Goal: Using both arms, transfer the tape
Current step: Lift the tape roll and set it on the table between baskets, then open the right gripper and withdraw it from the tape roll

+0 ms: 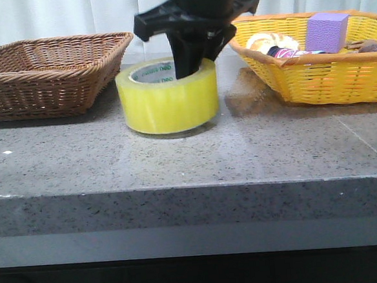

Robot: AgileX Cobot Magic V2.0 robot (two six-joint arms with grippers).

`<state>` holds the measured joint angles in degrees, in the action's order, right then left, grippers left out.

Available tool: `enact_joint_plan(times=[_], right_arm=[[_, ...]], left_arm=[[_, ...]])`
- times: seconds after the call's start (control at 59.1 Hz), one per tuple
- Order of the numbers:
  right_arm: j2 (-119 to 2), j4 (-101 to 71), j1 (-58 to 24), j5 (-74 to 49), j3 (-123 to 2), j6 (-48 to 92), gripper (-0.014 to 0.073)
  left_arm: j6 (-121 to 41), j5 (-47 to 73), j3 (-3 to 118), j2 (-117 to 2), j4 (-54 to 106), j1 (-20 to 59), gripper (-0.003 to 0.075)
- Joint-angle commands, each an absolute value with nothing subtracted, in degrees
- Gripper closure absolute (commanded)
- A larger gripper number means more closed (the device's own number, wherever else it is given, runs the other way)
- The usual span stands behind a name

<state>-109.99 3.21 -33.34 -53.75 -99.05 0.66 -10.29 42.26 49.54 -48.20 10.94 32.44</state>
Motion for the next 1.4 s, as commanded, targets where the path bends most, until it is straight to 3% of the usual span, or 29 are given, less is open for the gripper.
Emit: enact_joint_plan(times=[0.0,0.152,0.22,0.677,1.387], right_arm=[[-106.64,3.99,-33.36,-49.80,-100.95,1.10,0.0392],[-106.64,3.41,-33.36,-49.49,-101.08,1.10,0.0209],[-106.64,3.41,-33.36,-49.73,-101.83,1.04,0.0175],[-91.73,-3.34,-30.92,-54.04,-102.60,0.43,0.0180],[-46.03,-8.62,-28.33,-33.73,-58.19,0.49,0.0180]], left_arm=[[-10.22,38.78,51.50,-48.05,12.10,32.93,0.0174],[-10.22,38.78,51.50,-48.05,12.10,32.93,0.0174],[-10.22,38.78,51.50,-48.05,12.10,32.93,0.0174],[-10.22,38.78,51.50,-48.05,12.10,32.93,0.0174],[-10.22,38.78,51.50,-48.05,12.10,32.93,0.0174]])
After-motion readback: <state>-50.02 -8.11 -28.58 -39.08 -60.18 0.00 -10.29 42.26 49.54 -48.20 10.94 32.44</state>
